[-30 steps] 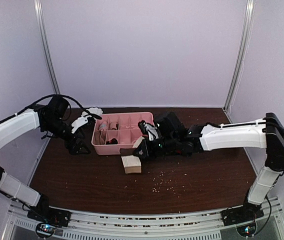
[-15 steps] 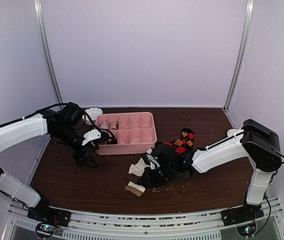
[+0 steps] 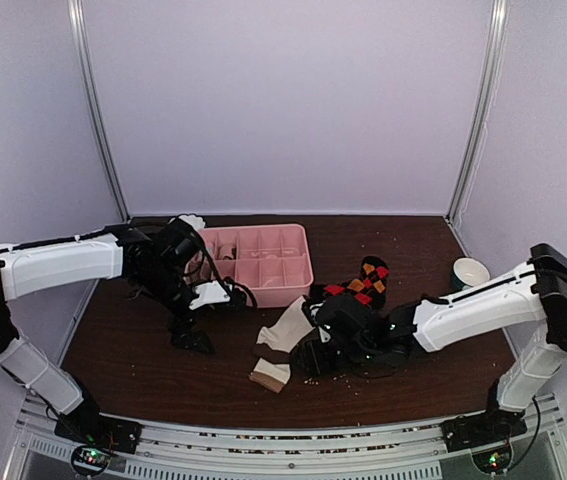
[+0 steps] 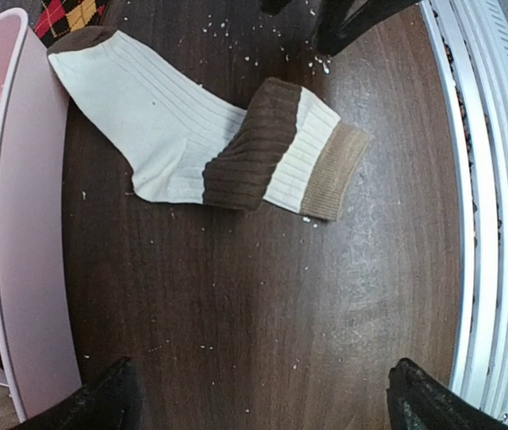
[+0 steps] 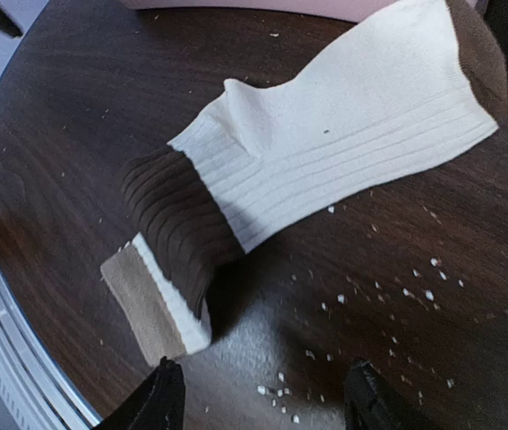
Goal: Roll the socks
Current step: Pick up the sock from the center of the board.
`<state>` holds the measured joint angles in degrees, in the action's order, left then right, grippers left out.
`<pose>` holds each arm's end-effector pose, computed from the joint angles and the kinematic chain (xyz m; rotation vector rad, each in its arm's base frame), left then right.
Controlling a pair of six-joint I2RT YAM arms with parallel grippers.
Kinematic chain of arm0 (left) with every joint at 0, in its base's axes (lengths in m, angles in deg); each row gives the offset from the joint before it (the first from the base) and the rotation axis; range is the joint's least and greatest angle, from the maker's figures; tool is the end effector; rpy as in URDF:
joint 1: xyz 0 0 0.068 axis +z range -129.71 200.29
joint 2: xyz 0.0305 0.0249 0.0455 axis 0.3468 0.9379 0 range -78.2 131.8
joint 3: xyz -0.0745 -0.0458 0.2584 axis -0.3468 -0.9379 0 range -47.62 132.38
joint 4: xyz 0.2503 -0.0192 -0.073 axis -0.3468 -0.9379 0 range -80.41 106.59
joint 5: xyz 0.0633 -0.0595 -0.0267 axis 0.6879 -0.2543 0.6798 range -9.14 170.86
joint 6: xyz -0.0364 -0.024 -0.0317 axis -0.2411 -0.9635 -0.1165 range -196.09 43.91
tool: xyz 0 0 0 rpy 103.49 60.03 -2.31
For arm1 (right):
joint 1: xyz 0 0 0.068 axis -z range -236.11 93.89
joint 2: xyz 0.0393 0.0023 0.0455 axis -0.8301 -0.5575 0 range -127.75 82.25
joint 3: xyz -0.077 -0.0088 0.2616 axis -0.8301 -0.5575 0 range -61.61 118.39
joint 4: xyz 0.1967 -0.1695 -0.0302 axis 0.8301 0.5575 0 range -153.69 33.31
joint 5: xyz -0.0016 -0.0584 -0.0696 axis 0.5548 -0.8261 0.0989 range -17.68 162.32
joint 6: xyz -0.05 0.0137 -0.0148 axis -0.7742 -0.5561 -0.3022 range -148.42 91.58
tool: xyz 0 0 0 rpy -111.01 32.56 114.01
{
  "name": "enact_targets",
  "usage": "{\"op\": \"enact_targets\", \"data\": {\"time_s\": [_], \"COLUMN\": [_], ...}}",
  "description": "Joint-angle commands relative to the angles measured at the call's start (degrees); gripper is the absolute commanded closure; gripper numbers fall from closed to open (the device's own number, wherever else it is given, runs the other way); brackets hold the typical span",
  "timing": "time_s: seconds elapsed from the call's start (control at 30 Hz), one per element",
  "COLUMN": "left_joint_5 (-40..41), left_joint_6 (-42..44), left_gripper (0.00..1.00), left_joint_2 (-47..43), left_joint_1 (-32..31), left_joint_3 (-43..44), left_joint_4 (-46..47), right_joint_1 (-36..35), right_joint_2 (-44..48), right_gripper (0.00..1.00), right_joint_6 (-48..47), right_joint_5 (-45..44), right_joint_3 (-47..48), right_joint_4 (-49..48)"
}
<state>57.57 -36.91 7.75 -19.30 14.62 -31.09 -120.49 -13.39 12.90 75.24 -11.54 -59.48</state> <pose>0.2098 -0.1916 0.2321 1.8267 2.0779 -0.5715 0.1415 0.2992 0.1597 -0.5518 2.5821 0.8112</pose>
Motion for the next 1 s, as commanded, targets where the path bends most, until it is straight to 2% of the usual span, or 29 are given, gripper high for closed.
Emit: {"op": "enact_targets", "data": {"time_s": [0.0, 0.07, 0.17, 0.33, 0.43, 0.6, 0.97], "left_joint_5": [0.83, 0.69, -2.05, -2.24, -0.37, 2.54, 3.41], "left_joint_6": [0.30, -0.39, -1.73, -3.78, -4.99, -6.13, -5.09], "left_gripper": [0.02, 0.02, 0.02, 0.02, 0.02, 0.02, 0.02], "left_joint_2": [-0.01, -0.74, -1.92, -3.35, -5.96, -10.50, -13.10], "left_joint_1": [0.84, 2.56, 7.30, 13.71, 15.03, 15.82, 17.29], "left_joint_3": [1.75, 2.03, 2.63, 2.49, -0.76, -5.02, -6.75], "left_joint_4": [-0.74, -1.25, -2.31, -2.86, -0.81, 1.73, 0.85], "right_joint_1": [-6.15, -10.95, -16.96, -18.02, -17.78, -15.25, -11.73], "right_joint_2": [7.45, 8.65, 7.68, 1.39, -3.39, -9.60, -14.36], "right_gripper": [0.38, 0.36, 0.31, 0.23, 0.27, 0.41, 0.63], "right_joint_6": [-10.83, -16.55, -27.08, -36.92, -40.30, -42.68, -40.79], "right_joint_5": [-15.69, -21.48, -25.30, -18.45, -17.19, -12.56, -6.30], "right_joint_3": [-3.47, -3.84, -3.97, 0.06, 4.35, 9.00, 9.65], "right_joint_4": [4.56, 4.93, 1.60, -0.93, -1.32, -2.93, -5.29]}}
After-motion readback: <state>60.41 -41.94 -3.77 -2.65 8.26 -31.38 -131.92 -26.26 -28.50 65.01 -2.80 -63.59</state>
